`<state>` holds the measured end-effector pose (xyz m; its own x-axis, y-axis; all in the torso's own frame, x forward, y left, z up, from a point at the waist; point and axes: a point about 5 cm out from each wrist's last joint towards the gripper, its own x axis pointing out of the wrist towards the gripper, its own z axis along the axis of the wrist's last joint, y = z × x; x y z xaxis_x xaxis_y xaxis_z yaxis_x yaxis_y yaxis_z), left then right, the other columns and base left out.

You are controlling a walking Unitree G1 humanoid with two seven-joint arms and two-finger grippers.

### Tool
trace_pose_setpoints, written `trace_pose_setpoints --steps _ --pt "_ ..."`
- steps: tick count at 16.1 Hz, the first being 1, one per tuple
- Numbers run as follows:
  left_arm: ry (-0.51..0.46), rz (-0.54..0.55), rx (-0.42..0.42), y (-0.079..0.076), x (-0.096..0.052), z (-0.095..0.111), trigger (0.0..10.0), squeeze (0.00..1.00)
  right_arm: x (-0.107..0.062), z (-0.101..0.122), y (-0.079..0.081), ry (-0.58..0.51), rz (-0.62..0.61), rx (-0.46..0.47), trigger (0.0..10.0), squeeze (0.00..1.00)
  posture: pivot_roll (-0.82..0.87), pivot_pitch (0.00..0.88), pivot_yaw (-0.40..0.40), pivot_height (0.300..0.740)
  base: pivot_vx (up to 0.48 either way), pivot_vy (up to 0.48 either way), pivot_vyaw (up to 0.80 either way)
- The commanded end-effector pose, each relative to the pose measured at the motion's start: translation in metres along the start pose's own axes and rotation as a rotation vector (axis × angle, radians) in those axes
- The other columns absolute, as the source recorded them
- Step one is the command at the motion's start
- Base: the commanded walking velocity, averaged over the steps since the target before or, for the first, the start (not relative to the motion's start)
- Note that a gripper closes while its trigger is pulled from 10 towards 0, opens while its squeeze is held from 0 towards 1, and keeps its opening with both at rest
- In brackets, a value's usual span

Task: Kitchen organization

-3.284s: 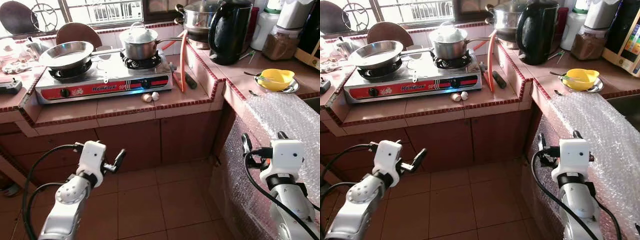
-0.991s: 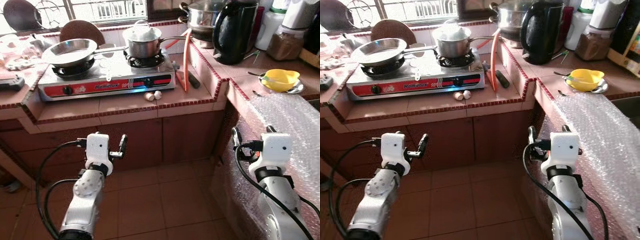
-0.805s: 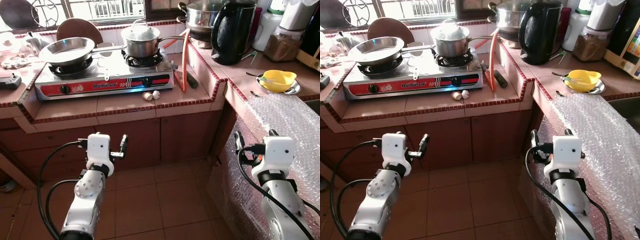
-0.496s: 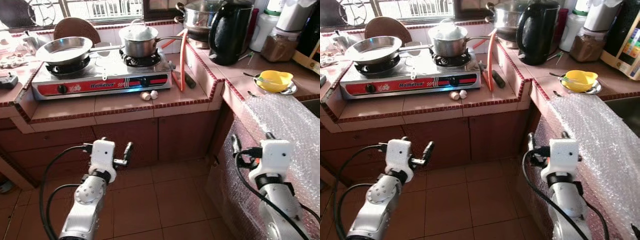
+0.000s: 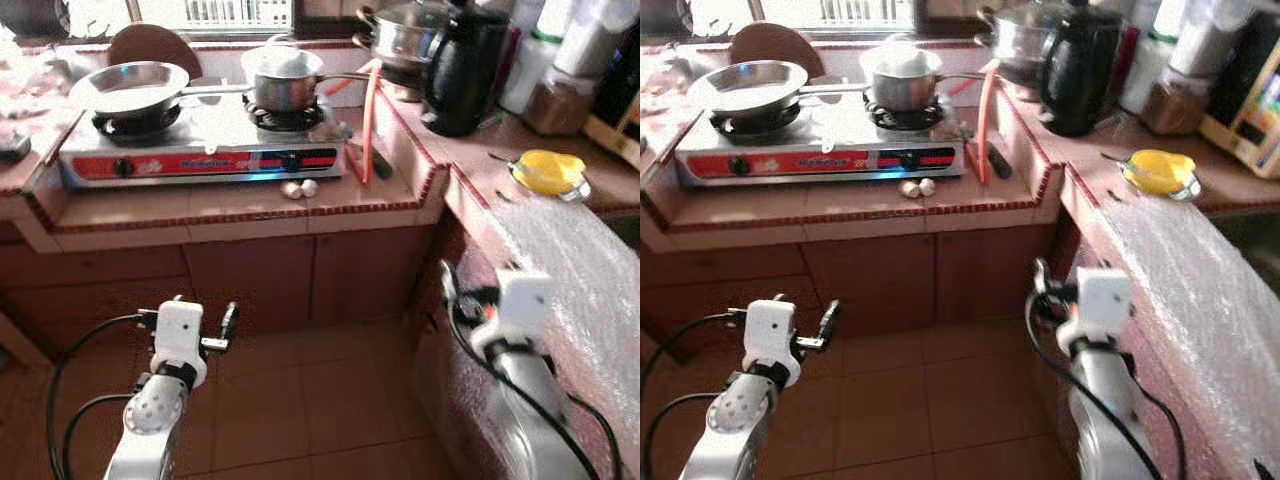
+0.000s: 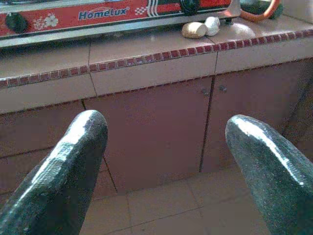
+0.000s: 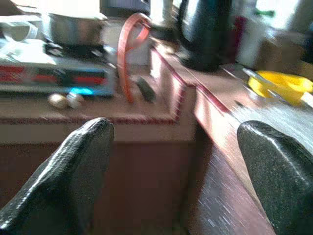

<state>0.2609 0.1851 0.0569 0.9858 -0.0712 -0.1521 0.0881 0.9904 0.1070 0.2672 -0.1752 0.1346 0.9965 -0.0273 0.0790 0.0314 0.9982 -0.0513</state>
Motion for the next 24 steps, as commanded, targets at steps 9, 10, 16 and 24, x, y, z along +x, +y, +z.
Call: trace_pose_setpoints --steps 9,10,16,24 --pt "-0.084 -0.02 -0.009 -0.014 0.018 0.033 10.0 0.0 0.005 0.008 -0.036 -0.039 -0.126 -0.061 10.0 0.0 0.05 0.023 0.004 0.74 0.0 0.0 0.0" --pt "-0.097 -0.038 0.003 -0.017 0.023 0.036 10.0 0.0 -0.003 0.008 -0.043 -0.035 -0.155 -0.068 10.0 0.0 0.02 0.026 0.008 0.74 0.0 0.0 0.0" --pt "-0.062 -0.127 0.017 -0.028 0.032 0.04 10.0 0.0 -0.031 -0.005 -0.045 0.02 -0.202 -0.06 10.0 0.0 -0.01 0.024 0.045 0.74 0.0 0.0 0.0" --pt "-0.038 -0.153 -0.012 -0.023 0.03 0.036 10.0 0.0 -0.023 -0.006 -0.032 0.014 -0.179 -0.03 10.0 0.0 0.0 0.0 0.049 0.74 0.0 0.0 0.0"
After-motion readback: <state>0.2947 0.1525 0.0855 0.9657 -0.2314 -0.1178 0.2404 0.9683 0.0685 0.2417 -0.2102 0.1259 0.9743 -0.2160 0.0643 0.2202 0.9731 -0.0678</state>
